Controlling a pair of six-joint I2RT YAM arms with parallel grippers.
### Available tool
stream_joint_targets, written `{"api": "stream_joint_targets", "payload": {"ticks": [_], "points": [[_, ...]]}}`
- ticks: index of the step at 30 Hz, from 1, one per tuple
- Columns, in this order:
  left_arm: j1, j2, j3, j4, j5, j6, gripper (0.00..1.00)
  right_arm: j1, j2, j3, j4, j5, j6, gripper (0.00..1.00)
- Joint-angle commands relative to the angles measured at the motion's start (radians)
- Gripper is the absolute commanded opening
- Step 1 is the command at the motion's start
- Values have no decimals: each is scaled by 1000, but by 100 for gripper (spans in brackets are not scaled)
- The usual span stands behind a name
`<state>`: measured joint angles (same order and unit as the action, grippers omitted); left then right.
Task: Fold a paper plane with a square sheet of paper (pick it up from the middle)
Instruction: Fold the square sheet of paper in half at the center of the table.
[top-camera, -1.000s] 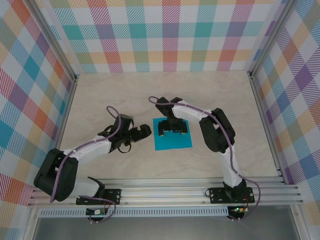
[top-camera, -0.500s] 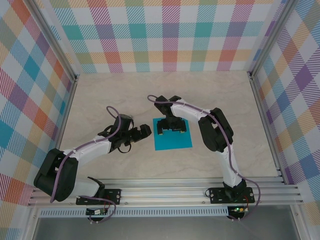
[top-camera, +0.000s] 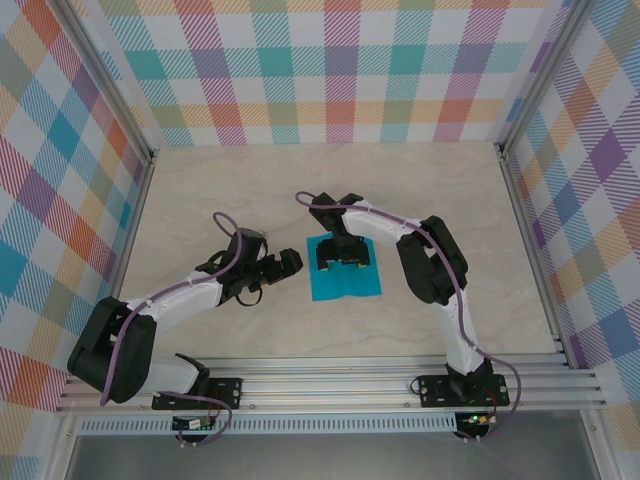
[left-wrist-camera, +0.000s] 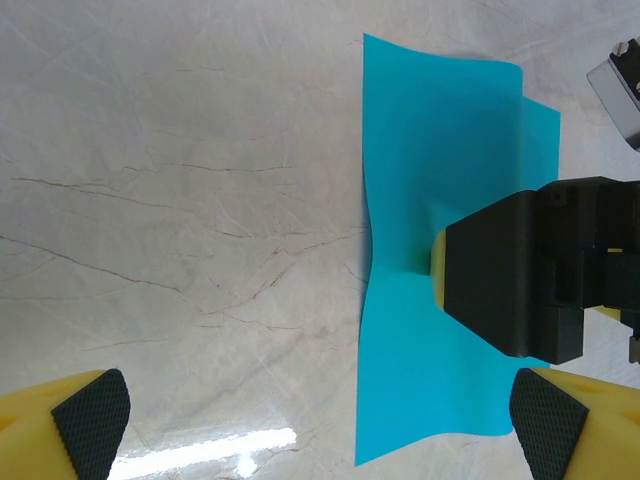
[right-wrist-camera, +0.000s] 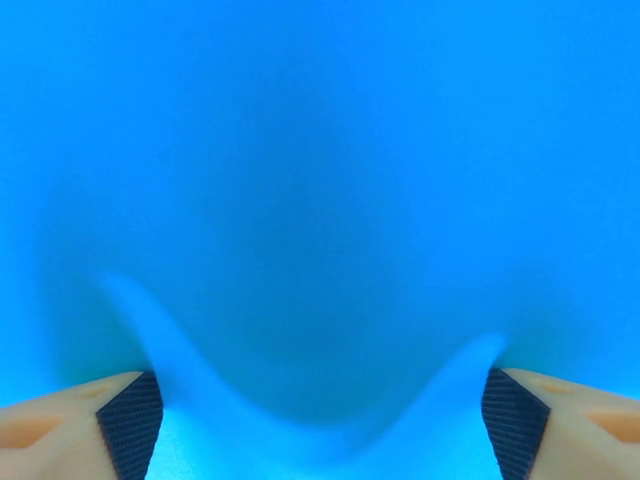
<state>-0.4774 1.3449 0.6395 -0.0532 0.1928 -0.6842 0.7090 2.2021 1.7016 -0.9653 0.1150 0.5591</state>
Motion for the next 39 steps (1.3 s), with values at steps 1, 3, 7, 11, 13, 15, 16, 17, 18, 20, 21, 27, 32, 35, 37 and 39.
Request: {"api": "stream_joint_targets", "payload": {"ticks": [1,3,7,11,13,15,16,17,18,20,21,27,32,35,37,39], "points": [[-13,-28,-3,-28,-2,15,100,6,7,-1,-25,5,-8,78],[-13,-36,-5,-32,-8,14,100,4,-18,8,-29,10,-11,66],[-13,-54,-4,-47,-17,9,100,-8,-73,7,-20,-2,-12,50],[-9,-69,-11,-47,-32,-9,100,-36,-158,-44,49,-120,-8,37],[-4,-65,-6,-41,-27,-18,100,-59,-206,-82,109,-226,-2,35],[7,-54,0,-38,-9,-31,100,-86,-253,-125,187,-349,12,34],[12,-47,2,-31,8,-39,100,-103,-275,-150,232,-422,25,34],[18,-43,2,-20,29,-47,100,-119,-298,-184,297,-501,43,34],[23,-38,5,-11,47,-54,100,-137,-313,-215,364,-578,73,34],[35,-35,8,9,82,-69,100,-175,-342,-302,548,-733,162,34],[39,-35,11,19,92,-79,100,-187,-351,-336,627,-772,192,35],[46,28,61,49,184,-93,100,-239,-291,-424,699,-786,213,40],[38,122,102,90,236,-95,98,-256,-255,-469,672,-701,181,47],[22,188,136,99,260,-90,94,-272,-245,-485,668,-706,175,50],[12,235,159,112,278,-90,89,-284,-255,-502,661,-701,169,56],[-2,276,185,122,290,-95,87,-297,-274,-520,650,-695,158,62]]}}
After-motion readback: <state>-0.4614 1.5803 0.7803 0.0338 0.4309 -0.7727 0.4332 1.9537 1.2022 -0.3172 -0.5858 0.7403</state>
